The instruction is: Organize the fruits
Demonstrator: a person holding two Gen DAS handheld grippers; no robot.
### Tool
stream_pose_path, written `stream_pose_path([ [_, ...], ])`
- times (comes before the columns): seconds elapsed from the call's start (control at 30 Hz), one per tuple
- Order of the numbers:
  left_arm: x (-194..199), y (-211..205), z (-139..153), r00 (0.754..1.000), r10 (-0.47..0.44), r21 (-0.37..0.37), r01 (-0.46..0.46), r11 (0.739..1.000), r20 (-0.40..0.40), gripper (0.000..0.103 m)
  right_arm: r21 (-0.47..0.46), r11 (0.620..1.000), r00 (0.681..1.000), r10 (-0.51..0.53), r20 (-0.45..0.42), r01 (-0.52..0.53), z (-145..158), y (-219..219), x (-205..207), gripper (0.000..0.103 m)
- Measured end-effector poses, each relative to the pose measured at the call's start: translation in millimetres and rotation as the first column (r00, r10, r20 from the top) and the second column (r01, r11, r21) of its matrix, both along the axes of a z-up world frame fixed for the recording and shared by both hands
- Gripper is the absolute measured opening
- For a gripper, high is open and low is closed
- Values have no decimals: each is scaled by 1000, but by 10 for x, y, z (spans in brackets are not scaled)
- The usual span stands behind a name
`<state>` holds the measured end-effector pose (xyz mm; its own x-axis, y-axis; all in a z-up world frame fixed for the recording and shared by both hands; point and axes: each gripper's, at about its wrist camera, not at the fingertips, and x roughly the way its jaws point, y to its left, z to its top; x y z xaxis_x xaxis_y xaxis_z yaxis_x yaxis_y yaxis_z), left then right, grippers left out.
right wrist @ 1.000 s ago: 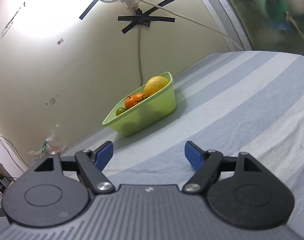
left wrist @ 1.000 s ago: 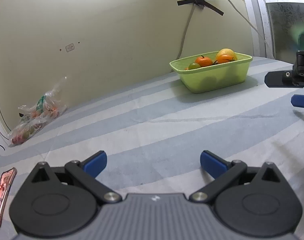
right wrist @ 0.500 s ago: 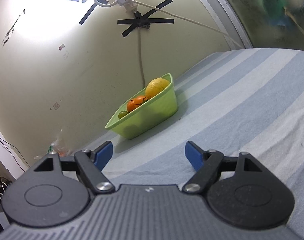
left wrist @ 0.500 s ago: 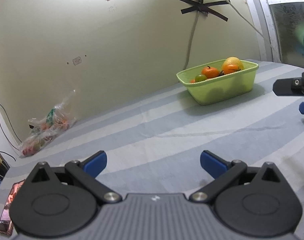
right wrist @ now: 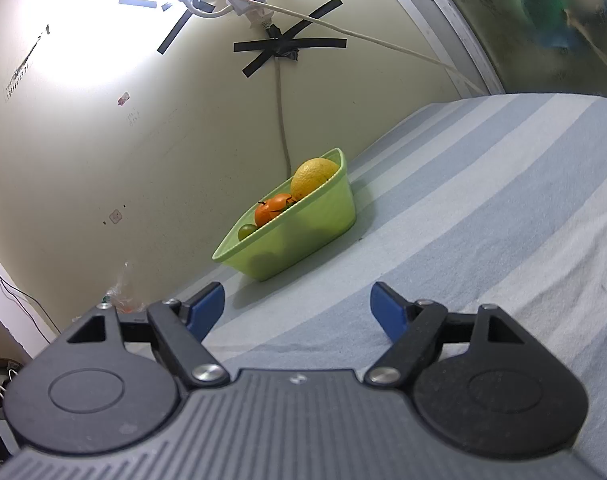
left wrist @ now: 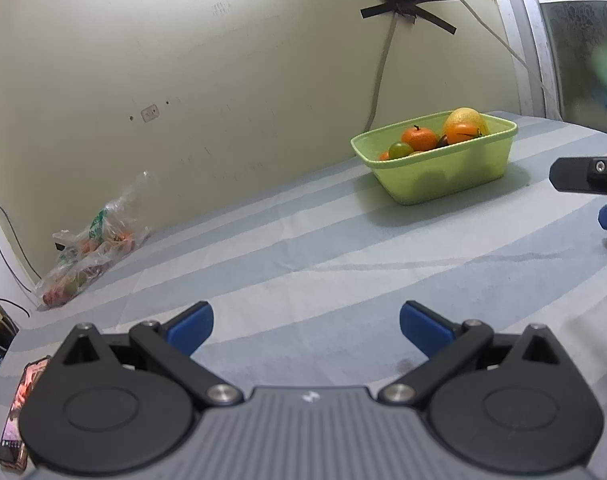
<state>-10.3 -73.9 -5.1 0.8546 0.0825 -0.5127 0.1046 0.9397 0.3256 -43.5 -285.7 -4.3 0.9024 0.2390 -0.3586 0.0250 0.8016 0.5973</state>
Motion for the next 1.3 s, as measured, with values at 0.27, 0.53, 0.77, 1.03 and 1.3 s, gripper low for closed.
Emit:
stream_pose_path([
  [0.27, 19, 3, -4, 1000, 2, -7, -2, 1000, -19, 103, 0, 1000, 1000, 0, 0, 0, 0, 1, 1, 82],
  [0.53, 21, 0, -5, 1000, -14, -8, 14, 1000, -25, 103, 0, 1000, 1000, 0, 0, 0, -1, 4, 0, 82],
  [0.77, 32, -32, -19, 999, -20, 10, 21, 1000, -34, 103, 0, 1000, 1000, -1, 0, 1, -1, 2, 1, 82],
  [1.03, 26, -56, -41, 999, -14, 25, 15, 1000, -39, 103, 1, 1000, 1000, -1, 1, 1, -5, 2, 1, 82],
  [1.3, 9, -73, -49, 1000, -4, 52, 4, 999, -18, 103, 2, 1000, 1000, -2, 1, 2, -8, 1, 0, 82],
])
